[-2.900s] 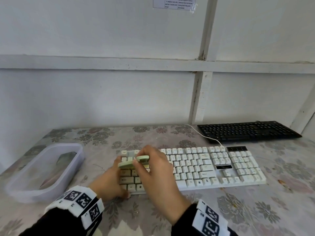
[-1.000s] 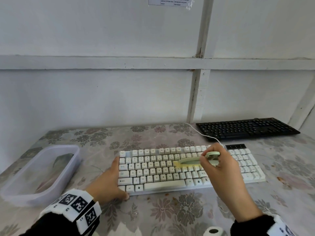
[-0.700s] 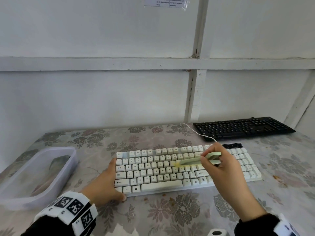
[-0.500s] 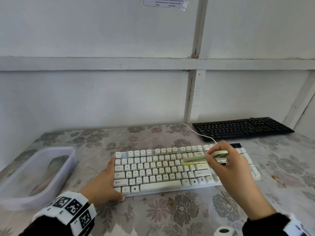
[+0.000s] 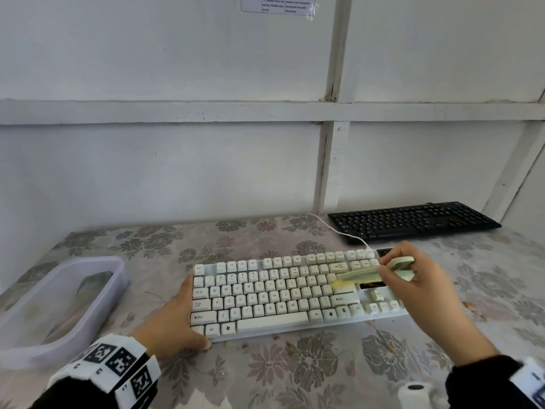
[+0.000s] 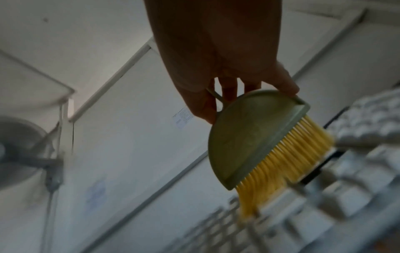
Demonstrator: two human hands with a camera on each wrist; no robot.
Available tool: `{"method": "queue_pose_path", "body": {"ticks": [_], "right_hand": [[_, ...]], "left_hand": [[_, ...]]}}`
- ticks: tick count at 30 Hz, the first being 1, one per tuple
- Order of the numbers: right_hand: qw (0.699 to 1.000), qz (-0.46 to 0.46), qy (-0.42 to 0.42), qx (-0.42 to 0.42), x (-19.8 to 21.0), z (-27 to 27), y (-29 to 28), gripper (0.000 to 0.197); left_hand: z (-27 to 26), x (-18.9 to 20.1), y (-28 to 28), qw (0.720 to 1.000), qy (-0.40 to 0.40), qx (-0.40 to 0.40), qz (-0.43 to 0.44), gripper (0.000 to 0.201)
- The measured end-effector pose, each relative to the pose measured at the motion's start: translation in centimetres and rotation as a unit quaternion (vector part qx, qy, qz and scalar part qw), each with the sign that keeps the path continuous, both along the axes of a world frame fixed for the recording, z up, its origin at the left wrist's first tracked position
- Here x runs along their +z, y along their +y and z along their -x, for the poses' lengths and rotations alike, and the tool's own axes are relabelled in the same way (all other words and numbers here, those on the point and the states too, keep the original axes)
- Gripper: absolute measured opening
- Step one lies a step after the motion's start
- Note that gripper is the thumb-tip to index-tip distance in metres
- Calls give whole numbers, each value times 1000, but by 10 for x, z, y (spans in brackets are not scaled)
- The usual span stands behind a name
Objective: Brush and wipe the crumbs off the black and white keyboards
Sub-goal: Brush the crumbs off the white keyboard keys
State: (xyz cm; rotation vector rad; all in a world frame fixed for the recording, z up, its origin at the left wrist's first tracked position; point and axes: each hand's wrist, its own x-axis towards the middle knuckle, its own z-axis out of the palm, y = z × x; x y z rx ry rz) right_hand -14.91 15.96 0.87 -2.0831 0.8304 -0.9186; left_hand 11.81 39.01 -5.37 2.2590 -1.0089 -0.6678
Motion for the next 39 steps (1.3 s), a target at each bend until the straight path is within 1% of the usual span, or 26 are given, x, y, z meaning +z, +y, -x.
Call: {"method": "queue_pose_path", "body": {"ticks": [2,4,7,10,15,17,20,22,25,27,28,29,31,33,34,37,39], "right_hand": [[999,26,15,-24,6,9,-8,15],[999,39,-5,-24,12,17,-16,15],[998,16,-51,14,12,23,-23,16],[998,-7,-33,48,4,25,-28,17],[999,44,8,-31,-2,37,-48,25],[998,51,5,-29,0,40,-50,24],[1000,13,-16,7,0,39,-47,17],[1000,5,-10,7,0,40,-50,18],[998,26,9,-51,4,46,-59,22],[996,33,3,-86,6,51,-64,23],[995,38,-2,-91,7,53,-65,23],[996,35,-12,-87,7,54,-65,19],[998,2,-33,-57,5,54,-61,14],[998,-29,-34,-35,3,54,-59,9],[998,-31,-27,-43,3,55,-60,9],[993,-9,4,-120,4,56,-65,13],[985,38,34,-165,10,52,-60,10]], "left_hand": [[1,0,0,1000,0,-2,1,119],[1,0,0,1000,-1,-4,3,118],[1,1,1,1000,-3,-2,0,119],[2,2,1,1000,3,-1,2,121],[1,0,1,1000,6,3,-5,123],[1,1,1,1000,7,3,-5,123],[1,1,1,1000,4,1,-5,122],[2,2,1,1000,5,-1,-3,121],[1,2,2,1000,7,-4,-2,121],[1,1,2,1000,5,-3,-4,122],[1,1,2,1000,4,-2,-5,122],[1,1,2,1000,4,-2,-5,122],[1,1,1,1000,3,1,-4,121],[2,1,0,1000,4,1,-2,121],[2,1,0,1000,5,1,1,121],[1,0,0,1000,17,-3,9,120],[0,-2,0,1000,18,-3,10,120]]}}
